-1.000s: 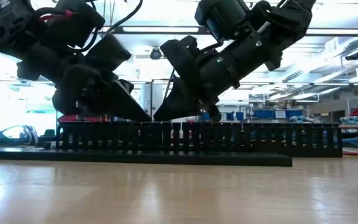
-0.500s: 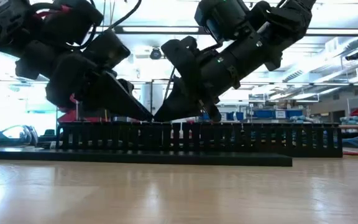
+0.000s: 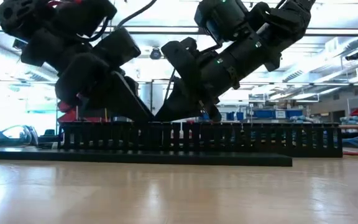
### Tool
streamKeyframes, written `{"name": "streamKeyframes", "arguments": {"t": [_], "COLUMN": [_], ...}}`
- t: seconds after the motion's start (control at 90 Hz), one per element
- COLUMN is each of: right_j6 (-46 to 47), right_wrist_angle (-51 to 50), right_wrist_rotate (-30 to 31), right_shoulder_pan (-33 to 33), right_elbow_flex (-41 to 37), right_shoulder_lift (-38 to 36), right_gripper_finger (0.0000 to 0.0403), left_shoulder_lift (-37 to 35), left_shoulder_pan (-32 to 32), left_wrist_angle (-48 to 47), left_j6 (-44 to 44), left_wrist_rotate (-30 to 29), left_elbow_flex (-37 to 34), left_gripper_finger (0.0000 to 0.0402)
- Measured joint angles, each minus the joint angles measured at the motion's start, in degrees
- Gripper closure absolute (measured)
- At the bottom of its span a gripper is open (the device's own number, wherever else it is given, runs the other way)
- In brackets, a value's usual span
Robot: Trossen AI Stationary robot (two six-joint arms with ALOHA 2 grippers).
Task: Ziptie cables
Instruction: Put the zip tied cables into the black cable duct
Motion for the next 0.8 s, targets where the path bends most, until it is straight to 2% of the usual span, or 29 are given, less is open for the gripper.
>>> {"name": "streamKeyframes", "arguments": {"t": [0.378, 0.8], "right_j6": [-0.1, -1.9], "right_wrist_angle": [0.1, 3.2], "right_wrist_rotate": [-0.3, -0.2], "right_shoulder_pan": [-0.2, -0.5], "right_elbow_flex": [0.0, 0.0], "right_shoulder_lift": [0.0, 0.1], "right_gripper_finger": [0.0403, 0.0403], "left_shoulder_lift": [0.0, 0.0], "left_shoulder_pan": [0.1, 0.1], "left_wrist_angle": [-3.5, -3.3], "left_j6": [-1.3, -1.3], "left_wrist_rotate": [-0.7, -0.6], "left_elbow_flex": [0.1, 0.1], "left_gripper_finger": [0.0121, 0.0121]}}
